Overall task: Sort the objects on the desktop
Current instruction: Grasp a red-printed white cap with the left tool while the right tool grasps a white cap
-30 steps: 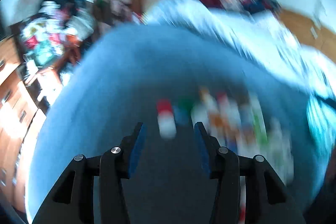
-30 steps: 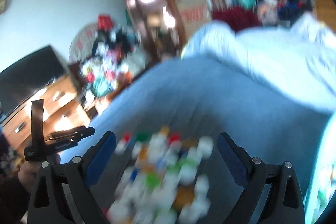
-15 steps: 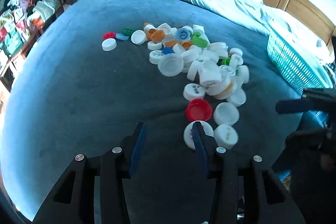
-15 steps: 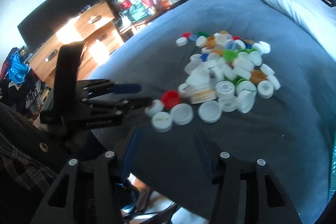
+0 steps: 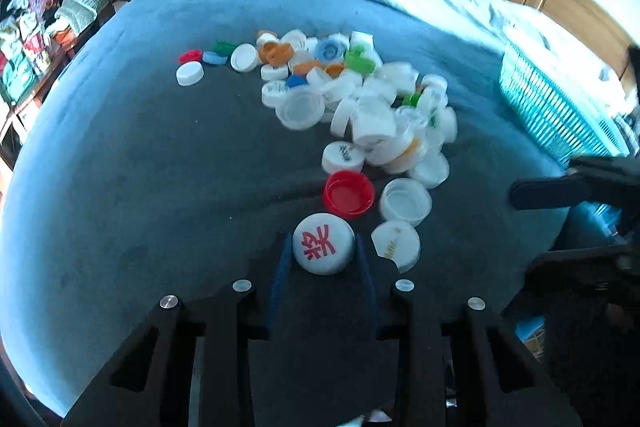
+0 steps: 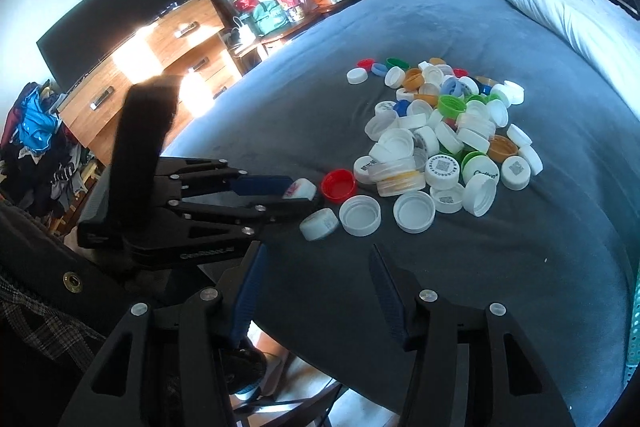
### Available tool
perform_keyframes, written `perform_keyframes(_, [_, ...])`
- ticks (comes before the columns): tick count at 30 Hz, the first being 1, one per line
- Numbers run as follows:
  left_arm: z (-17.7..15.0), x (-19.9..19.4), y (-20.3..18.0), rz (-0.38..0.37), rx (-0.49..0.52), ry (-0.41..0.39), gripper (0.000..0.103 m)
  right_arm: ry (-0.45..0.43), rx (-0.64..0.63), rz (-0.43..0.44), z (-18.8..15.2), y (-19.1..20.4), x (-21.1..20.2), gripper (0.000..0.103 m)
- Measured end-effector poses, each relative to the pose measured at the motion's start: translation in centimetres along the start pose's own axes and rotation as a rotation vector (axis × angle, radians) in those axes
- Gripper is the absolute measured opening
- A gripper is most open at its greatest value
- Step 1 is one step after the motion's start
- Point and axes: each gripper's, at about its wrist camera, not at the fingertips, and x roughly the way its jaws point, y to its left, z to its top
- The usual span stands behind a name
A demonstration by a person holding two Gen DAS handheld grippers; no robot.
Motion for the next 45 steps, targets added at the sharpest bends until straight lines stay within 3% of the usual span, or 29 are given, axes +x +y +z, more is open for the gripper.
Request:
perform_keyframes(2, [0.1, -1.8, 0.6, -0.038, -0.047, -0.058, 0.028, -0.002, -0.011, 0.0, 0.1, 0.2, 0.0, 0.058])
perform_keyframes(3, [0.0, -2.0, 0.7, 0.02, -0.045, -0.077, 0.028, 0.0, -0.016, 0.004, 0.1, 0.4, 0.2, 0.058])
perform_keyframes(4, [-0.3, -1.2, 0.5, 0.144, 0.005, -0.047, 0.028, 0.003, -0.021, 0.007, 0.1, 0.5, 0.3, 0.058])
perform_keyframes(5, [-0.6, 0.1, 0.7, 0.185, 0.037, 0.031, 0.027, 0.009, -0.027, 0.012, 0.2, 0.7, 0.6, 0.058])
perform_keyframes(6, [-0.6, -0.7, 1.9, 0.042, -0.06, 0.028, 0.027, 0.011, -0.031, 0.015, 0.2, 0.8, 0.8, 0.058])
perform_keyframes(7, [-0.6, -2.0, 3.0, -0.082, -0.159, -0.027, 0.028, 0.013, -0.04, 0.016, 0.2, 1.0, 0.9, 0.058])
perform_keyframes(8, [-0.5, -2.7, 3.2, -0.076, -0.178, -0.053, 0.028, 0.014, -0.057, 0.018, 0.3, 1.4, 1.0, 0.058])
perform_keyframes(10, [-0.7, -2.5, 2.9, 0.04, -0.11, -0.045, 0.028, 0.015, -0.071, 0.03, 0.5, 1.7, 1.3, 0.058])
perform_keyframes(13, [-1.2, -2.1, 4.1, 0.0, -0.182, -0.018, 0.027, 0.021, -0.077, 0.034, 0.7, 1.7, 2.6, 0.056])
perform_keyframes(15, [-1.4, -2.0, 4.1, 0.013, -0.192, -0.011, 0.027, 0.053, -0.068, 0.04, 0.8, 1.5, 4.1, 0.044])
perform_keyframes(18, [-1.6, -1.3, 4.5, 0.012, -0.225, 0.018, 0.027, 0.07, -0.048, 0.006, 0.8, 1.0, 5.6, 0.036])
perform_keyframes(27, [-1.6, -1.5, 2.6, 0.088, -0.163, 0.006, 0.028, 0.119, -0.034, -0.065, 0.8, 0.3, 8.5, 0.036])
perform_keyframes(33, [-1.2, -2.1, 0.7, 0.143, -0.144, -0.024, 0.028, 0.093, -0.027, -0.079, 1.2, 0.8, 7.0, 0.032])
perform_keyframes(38, [0.3, -2.7, -1.2, 0.257, -0.17, -0.051, 0.027, 0.036, -0.015, -0.126, 3.0, 1.3, 4.1, 0.032])
perform_keyframes(45, [1.5, -2.9, -2.5, 0.273, -0.154, -0.045, 0.027, -0.04, 0.035, -0.171, 4.1, 0.4, -0.2, 0.032])
